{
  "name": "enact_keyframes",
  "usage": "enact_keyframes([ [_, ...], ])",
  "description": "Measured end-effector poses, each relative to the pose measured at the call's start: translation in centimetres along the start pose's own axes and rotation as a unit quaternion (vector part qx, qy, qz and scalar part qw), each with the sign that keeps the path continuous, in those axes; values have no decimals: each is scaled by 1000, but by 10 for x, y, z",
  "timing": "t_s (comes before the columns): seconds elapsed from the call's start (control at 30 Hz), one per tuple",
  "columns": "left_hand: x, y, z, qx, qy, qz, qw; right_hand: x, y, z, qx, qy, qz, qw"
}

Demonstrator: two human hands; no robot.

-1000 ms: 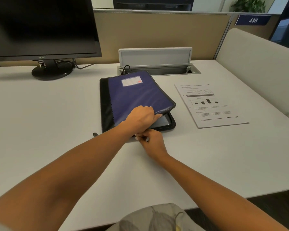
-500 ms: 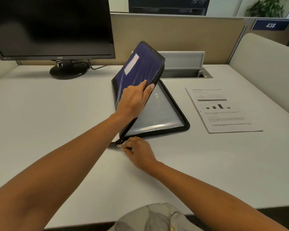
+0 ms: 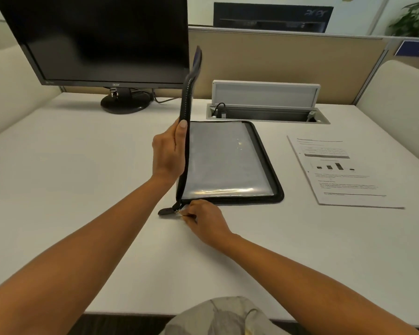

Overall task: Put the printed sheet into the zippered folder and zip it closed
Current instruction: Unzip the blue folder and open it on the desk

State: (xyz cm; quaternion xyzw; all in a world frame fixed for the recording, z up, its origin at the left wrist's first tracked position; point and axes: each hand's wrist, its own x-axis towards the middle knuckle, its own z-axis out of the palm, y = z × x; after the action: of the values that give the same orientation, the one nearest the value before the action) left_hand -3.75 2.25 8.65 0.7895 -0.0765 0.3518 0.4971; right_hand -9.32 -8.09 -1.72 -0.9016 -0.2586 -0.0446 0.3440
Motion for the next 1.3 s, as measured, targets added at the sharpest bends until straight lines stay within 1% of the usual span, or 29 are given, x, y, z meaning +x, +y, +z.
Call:
enact_keyframes([
  [0.2, -3, -6, -19, -52, 108, -68, 990, 3, 4, 0, -9, -20, -4, 1000],
  [0.27, -5, -11, -25, -61, 132, -94, 985, 4, 5, -3, -11, -27, -6, 1000],
  [0.4, -8, -21, -34, -80, 178, -152, 969, 6, 12, -15, -13, -6, -2, 1000],
  [0.53, -9, -26, -46, -131, 232, -220, 938, 9, 30, -31, -14, 40, 35, 998],
  [0.67, -9, -31, -56, -155, 280, -276, 906, 10, 55, -45, -54, 94, 68, 992],
  [0.83, -13, -53, -69, -173, 336, -336, 863, 4, 74, -56, -77, 110, 89, 987],
  [1.0, -20, -78, -83, -188, 375, -388, 821, 1, 76, -56, -80, 90, 76, 990],
  [1.2, -34, -112, -104, -113, 379, -480, 783, -1, 78, -57, -85, 68, 72, 991],
  [1.3, -38, -119, -109, -80, 370, -512, 771, -3, 78, -57, -87, 62, 69, 992],
])
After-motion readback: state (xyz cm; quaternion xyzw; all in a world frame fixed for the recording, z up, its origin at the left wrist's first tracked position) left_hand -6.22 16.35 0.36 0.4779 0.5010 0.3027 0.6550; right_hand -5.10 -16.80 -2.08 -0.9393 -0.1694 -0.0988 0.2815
